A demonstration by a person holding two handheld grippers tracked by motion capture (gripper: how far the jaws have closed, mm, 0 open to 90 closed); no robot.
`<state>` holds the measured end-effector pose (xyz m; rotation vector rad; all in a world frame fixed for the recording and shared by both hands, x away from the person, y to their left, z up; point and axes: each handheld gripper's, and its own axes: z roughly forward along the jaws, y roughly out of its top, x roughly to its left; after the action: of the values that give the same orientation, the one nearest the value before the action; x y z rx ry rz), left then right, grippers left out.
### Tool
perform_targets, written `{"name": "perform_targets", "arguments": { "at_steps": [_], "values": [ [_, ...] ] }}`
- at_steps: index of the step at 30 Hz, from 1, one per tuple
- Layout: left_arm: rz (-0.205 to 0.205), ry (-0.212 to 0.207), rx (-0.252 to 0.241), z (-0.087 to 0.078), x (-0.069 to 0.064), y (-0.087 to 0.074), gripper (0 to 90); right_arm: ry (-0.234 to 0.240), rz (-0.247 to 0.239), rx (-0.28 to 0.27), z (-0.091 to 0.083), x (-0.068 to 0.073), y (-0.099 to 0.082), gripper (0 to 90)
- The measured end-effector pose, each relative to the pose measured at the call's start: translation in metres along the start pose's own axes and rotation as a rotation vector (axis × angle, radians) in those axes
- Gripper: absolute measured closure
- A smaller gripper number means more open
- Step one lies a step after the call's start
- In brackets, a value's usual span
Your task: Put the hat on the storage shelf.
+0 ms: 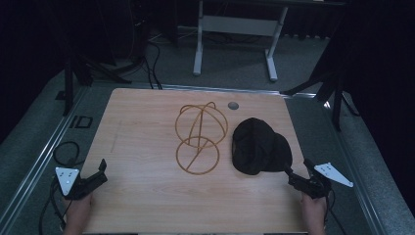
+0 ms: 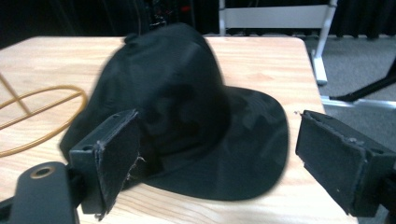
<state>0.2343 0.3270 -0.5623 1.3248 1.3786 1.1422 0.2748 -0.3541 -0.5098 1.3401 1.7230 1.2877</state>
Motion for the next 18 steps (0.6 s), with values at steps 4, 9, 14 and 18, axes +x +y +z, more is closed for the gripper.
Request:
{"name": "perform_targets", "arguments": {
  "at_steps": [4, 9, 14, 18],
  "values": [
    [0.003, -0.003, 0.000, 0.000, 0.000, 0.000, 1.6, 0.033, -0.049, -0.007, 0.003, 0.018, 0.014, 13.3],
    [0.004, -0.004, 0.004, 0.000, 0.000, 0.000, 1.6, 0.055, -0.074, -0.001, 0.009, 0.029, 0.024, 13.3],
    [0.017, -0.004, 0.010, 0.001, -0.003, -0.001, 1.6, 0.106, -0.116, 0.011, 0.025, 0.044, 0.042, 13.3],
    [0.017, -0.002, 0.011, 0.001, -0.003, -0.001, 1.6, 0.115, -0.155, 0.031, 0.036, 0.054, 0.053, 13.2]
  ]
}}
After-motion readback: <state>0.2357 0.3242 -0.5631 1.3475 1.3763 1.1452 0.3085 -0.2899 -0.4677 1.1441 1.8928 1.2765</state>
